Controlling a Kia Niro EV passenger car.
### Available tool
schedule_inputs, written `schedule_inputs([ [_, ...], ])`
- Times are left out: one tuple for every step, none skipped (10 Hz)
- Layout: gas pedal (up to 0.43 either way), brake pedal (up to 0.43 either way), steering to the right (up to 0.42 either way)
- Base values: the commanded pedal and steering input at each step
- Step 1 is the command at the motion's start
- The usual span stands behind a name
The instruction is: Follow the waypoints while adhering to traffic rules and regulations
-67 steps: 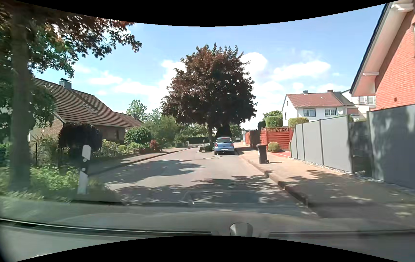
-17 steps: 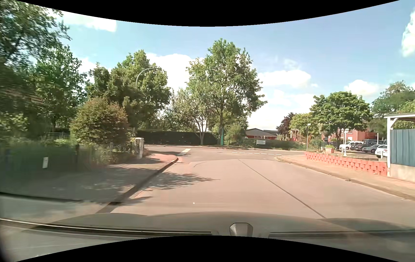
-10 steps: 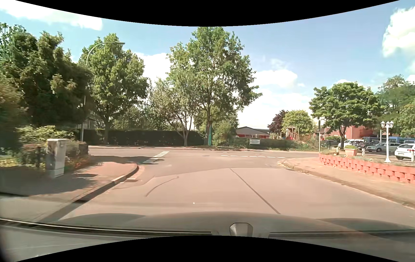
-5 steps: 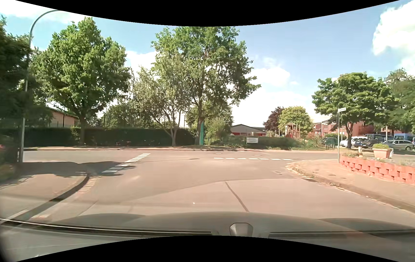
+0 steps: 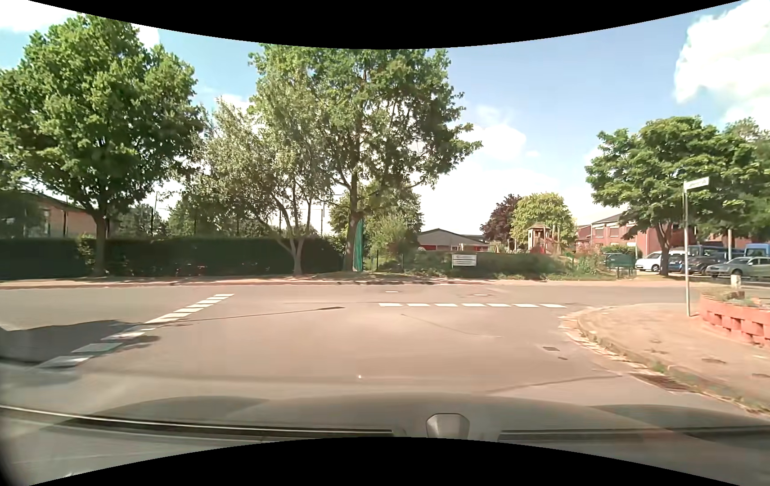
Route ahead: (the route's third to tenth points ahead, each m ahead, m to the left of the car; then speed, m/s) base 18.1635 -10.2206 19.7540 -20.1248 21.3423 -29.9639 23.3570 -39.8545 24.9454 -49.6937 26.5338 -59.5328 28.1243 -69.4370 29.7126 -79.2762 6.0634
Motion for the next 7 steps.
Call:
schedule_inputs([
  [0.0, 0.134, 0.043],
  [0.0, 0.14, 0.045],
  [0.0, 0.152, 0.046],
  [0.0, 0.165, 0.046],
  [0.0, 0.189, 0.047],
  [0.0, 0.189, 0.047],
  [0.0, 0.189, 0.049],
])
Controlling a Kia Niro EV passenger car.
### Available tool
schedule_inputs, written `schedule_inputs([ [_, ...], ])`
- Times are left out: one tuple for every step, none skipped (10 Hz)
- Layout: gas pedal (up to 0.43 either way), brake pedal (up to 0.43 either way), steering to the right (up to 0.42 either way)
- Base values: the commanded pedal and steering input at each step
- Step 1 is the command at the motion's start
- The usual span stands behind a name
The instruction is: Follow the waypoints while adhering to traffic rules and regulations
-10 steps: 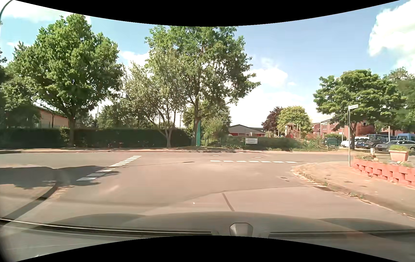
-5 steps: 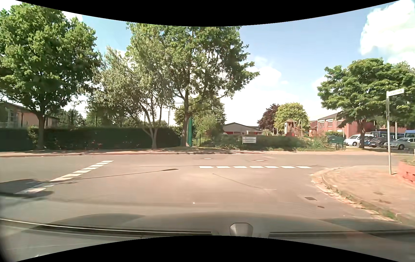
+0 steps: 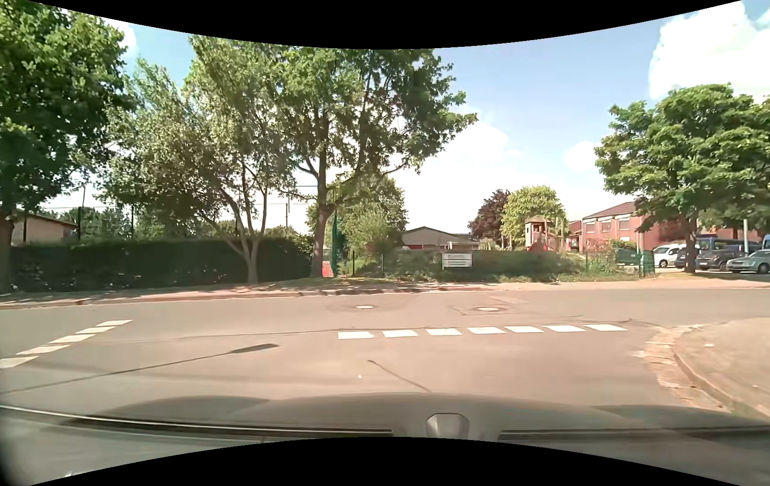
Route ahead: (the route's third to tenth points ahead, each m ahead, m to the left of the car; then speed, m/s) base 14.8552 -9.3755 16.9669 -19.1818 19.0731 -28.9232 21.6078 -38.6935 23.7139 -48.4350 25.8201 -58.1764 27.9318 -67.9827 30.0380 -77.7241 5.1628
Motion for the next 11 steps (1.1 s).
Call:
schedule_inputs([
  [0.0, 0.201, 0.055],
  [0.0, 0.213, 0.059],
  [0.0, 0.232, 0.062],
  [0.0, 0.244, 0.066],
  [0.0, 0.244, 0.07],
  [0.0, 0.244, 0.083],
  [0.0, 0.201, 0.102],
  [0.0, 0.049, 0.126],
  [0.0, 0.006, 0.163],
  [0.0, 0.006, 0.195],
  [0.028, 0.006, 0.221],
])
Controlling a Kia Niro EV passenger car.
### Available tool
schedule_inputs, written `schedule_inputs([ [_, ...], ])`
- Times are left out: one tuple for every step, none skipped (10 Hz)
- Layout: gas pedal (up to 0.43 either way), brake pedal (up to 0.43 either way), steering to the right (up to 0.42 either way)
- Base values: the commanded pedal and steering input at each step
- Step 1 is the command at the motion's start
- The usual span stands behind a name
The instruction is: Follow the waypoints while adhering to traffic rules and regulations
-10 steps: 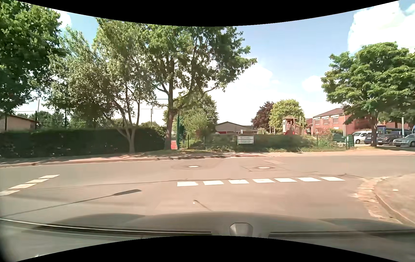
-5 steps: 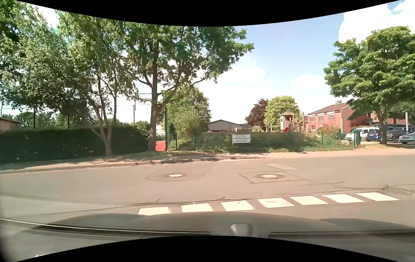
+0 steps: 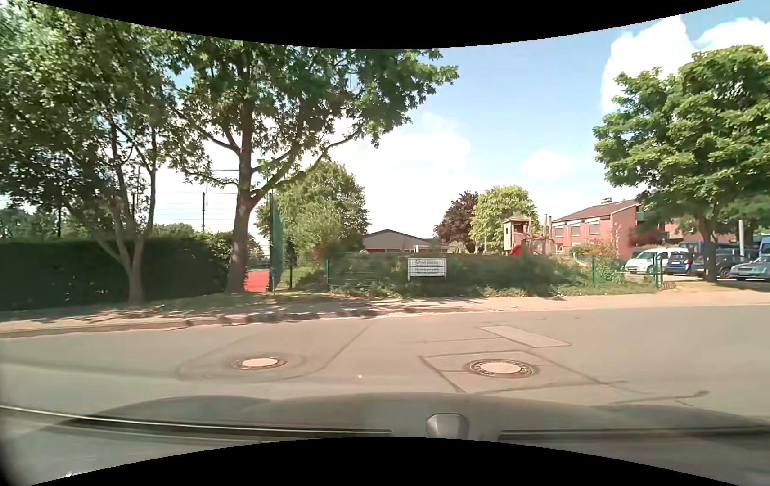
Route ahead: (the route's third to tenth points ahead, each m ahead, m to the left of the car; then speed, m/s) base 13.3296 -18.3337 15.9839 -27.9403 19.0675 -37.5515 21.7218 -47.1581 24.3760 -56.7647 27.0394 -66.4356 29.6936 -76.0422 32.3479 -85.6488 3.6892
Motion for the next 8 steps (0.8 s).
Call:
schedule_inputs([
  [0.098, 0.006, 0.254],
  [0.13, 0.006, 0.293],
  [0.169, 0.006, 0.323],
  [0.189, 0.006, 0.345],
  [0.189, 0.006, 0.369],
  [0.189, 0.006, 0.39],
  [0.189, 0.006, 0.41],
  [0.189, 0.006, 0.431],
])
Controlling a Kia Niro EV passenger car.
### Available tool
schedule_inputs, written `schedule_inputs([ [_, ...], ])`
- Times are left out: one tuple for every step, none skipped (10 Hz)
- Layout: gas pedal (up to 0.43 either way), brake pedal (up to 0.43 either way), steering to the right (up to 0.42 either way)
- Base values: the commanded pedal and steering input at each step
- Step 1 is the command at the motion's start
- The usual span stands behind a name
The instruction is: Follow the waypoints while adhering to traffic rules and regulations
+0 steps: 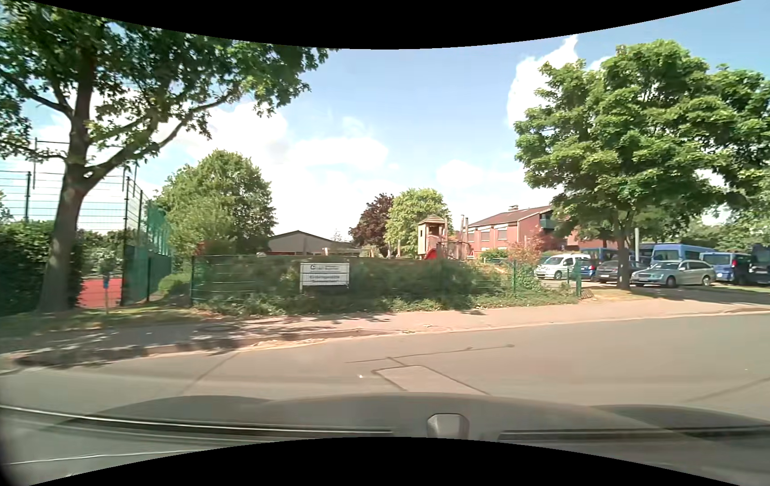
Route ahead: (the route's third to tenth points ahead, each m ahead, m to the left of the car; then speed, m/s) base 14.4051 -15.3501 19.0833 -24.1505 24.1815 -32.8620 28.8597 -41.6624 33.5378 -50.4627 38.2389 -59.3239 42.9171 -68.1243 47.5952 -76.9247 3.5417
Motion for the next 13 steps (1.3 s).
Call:
schedule_inputs([
  [0.189, 0.006, 0.446],
  [0.189, 0.006, 0.454],
  [0.197, 0.006, 0.458],
  [0.197, 0.006, 0.46],
  [0.22, 0.006, 0.459],
  [0.248, 0.006, 0.457],
  [0.248, 0.006, 0.452],
  [0.26, 0.006, 0.445],
  [0.26, 0.006, 0.44],
  [0.26, 0.006, 0.438],
  [0.287, 0.006, 0.434],
  [0.311, 0.006, 0.424],
  [0.311, 0.006, 0.412],
])
